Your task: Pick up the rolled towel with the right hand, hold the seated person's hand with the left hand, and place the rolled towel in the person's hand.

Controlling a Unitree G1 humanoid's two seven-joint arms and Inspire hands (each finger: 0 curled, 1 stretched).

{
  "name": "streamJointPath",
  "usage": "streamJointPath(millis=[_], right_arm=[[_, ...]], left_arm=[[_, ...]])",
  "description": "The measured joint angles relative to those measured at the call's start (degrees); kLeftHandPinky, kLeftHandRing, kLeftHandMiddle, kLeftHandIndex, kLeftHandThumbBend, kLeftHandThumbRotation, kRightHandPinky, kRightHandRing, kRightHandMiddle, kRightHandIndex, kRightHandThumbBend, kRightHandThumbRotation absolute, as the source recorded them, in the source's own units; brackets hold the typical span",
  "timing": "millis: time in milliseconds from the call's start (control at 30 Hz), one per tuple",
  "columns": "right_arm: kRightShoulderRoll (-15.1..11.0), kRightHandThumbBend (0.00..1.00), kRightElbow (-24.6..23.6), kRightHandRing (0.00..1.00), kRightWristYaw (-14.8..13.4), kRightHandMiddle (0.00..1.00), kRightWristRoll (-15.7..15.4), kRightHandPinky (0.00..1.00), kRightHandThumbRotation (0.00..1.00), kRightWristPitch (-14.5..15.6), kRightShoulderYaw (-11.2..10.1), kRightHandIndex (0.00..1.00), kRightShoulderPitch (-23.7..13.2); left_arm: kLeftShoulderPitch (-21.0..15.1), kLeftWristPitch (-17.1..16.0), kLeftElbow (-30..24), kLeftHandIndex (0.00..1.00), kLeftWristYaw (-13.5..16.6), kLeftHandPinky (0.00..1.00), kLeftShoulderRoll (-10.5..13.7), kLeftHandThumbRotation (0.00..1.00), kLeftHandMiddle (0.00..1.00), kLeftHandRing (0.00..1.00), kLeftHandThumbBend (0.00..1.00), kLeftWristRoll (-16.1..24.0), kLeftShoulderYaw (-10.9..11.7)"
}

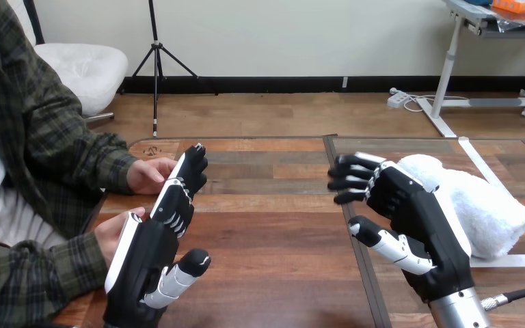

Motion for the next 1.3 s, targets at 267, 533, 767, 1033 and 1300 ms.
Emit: streamJointPath(millis=[267,533,767,1033,1300], right_arm=[[0.0,1.0,0.0,0.92,-0.1,0.92,-0.1,0.89,0.56,0.0,0.0,0.92,0.1],[-0.1,1.0,0.0,0.93,-0.5,0.93,-0.8,0.89,0.57,0.0,0.0,0.93,0.1],[-0.5,1.0,0.0,0.94,-1.0,0.94,-1.8,0.9,0.57,0.0,0.0,0.94,0.2],[-1.9,1.0,-0.2,0.94,-2.4,0.93,-4.7,0.91,0.55,0.0,0.0,0.95,0.2],[-3.8,1.0,-1.7,0.92,-6.7,0.92,-9.6,0.91,0.55,1.0,-0.1,0.94,0.2]], left_arm=[[0.0,0.0,0.0,0.96,0.0,0.96,0.0,0.82,0.98,0.98,1.0,-0.1,0.0],[0.0,0.0,0.0,0.96,-0.1,0.95,0.0,0.83,0.98,0.97,1.0,-0.1,0.0],[0.0,0.0,0.0,0.96,0.1,0.95,0.0,0.83,0.98,0.97,1.0,0.0,0.0],[0.0,0.0,0.0,0.96,0.1,0.95,0.0,0.83,0.99,0.97,1.0,0.0,0.0],[0.0,0.0,0.0,0.96,0.5,0.95,-0.1,0.84,0.99,0.97,1.0,0.3,0.0]])
